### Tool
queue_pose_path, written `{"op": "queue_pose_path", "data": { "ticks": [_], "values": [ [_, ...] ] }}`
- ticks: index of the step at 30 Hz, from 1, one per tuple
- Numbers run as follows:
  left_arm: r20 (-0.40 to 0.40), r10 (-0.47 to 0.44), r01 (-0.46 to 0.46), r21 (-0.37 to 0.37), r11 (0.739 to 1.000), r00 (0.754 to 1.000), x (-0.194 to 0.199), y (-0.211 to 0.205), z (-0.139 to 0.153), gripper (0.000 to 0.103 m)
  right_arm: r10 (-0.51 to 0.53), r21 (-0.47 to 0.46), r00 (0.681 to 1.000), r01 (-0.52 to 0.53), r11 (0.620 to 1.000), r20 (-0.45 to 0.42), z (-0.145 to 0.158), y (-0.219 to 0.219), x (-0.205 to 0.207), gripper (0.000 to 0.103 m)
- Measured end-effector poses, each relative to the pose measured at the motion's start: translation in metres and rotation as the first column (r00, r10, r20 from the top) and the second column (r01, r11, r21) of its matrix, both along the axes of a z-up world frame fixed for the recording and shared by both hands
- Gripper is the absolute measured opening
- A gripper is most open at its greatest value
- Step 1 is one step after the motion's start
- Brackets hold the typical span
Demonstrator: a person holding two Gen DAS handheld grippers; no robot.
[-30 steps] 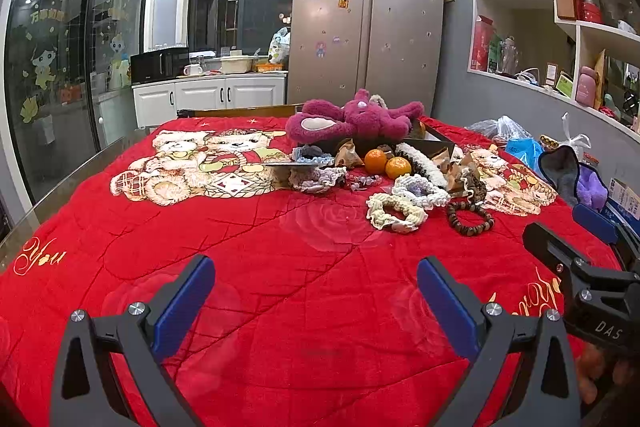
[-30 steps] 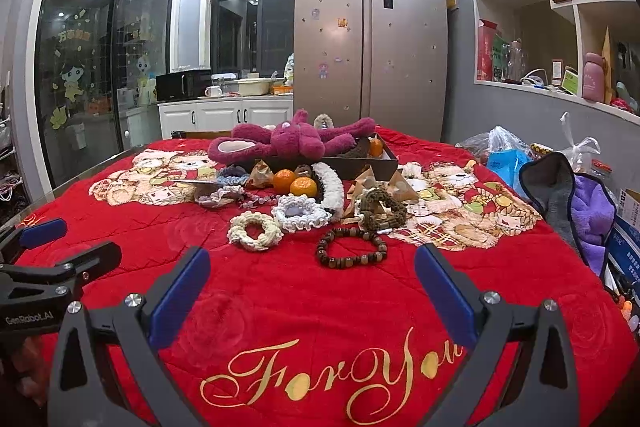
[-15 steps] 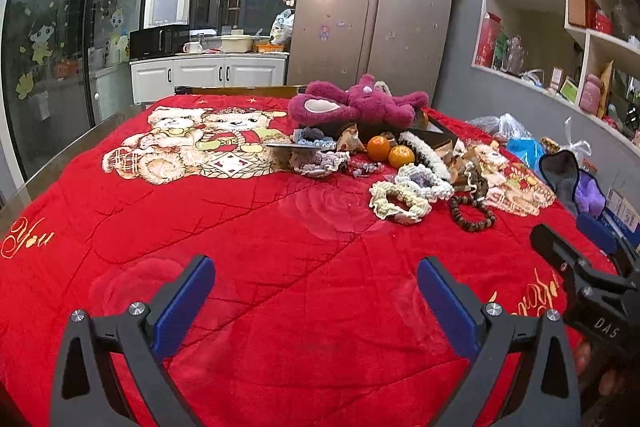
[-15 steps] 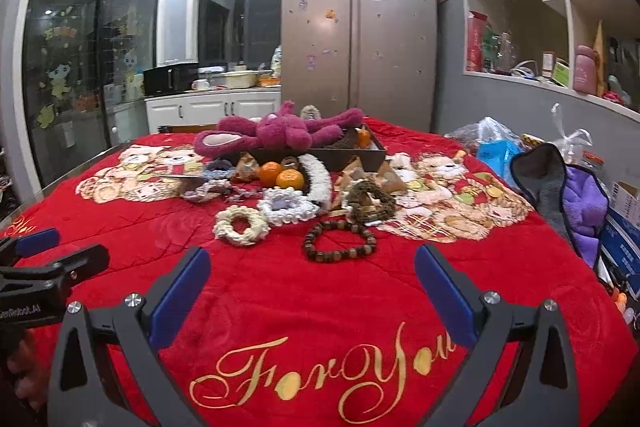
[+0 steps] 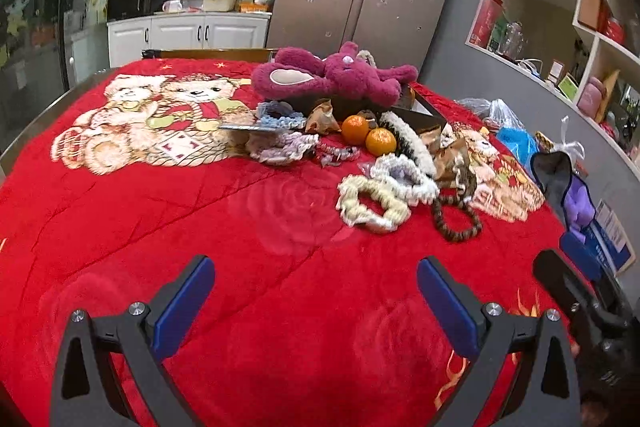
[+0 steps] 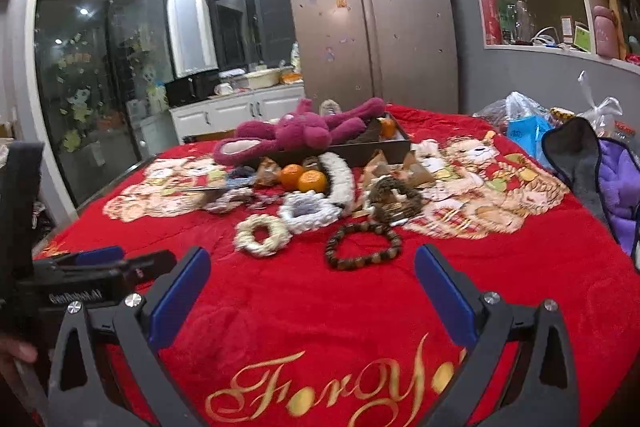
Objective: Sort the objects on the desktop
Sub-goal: 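Move both tools over the scattered accessories on the red quilt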
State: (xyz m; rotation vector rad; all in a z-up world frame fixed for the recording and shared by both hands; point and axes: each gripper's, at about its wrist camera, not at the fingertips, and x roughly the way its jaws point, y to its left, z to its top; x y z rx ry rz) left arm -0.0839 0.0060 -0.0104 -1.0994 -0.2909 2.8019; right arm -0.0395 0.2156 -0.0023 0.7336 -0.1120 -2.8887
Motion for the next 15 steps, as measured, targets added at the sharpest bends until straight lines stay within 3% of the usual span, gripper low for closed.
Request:
{"op": "queue_pose_path", "data": {
  "ticks": [3, 6, 15],
  "values": [
    [0.01, -0.003, 0.003, -0.028, 1.0, 1.0, -0.015, 0.006, 0.003, 0.103, -0.022, 0.036, 1.0, 0.021, 0.999, 0.015, 0.003, 0.001, -0.017, 0.103],
    [0.023, -0.005, 0.006, -0.051, 0.999, 1.0, -0.033, 0.012, 0.002, 0.103, -0.031, 0.049, 0.996, 0.027, 0.998, 0.089, 0.002, 0.005, -0.041, 0.103],
    [0.119, -0.024, 0.036, -0.103, 0.994, 0.993, -0.083, 0.023, -0.018, 0.103, -0.114, 0.037, 0.965, 0.108, 0.993, 0.237, -0.02, 0.029, -0.097, 0.103]
  ]
}}
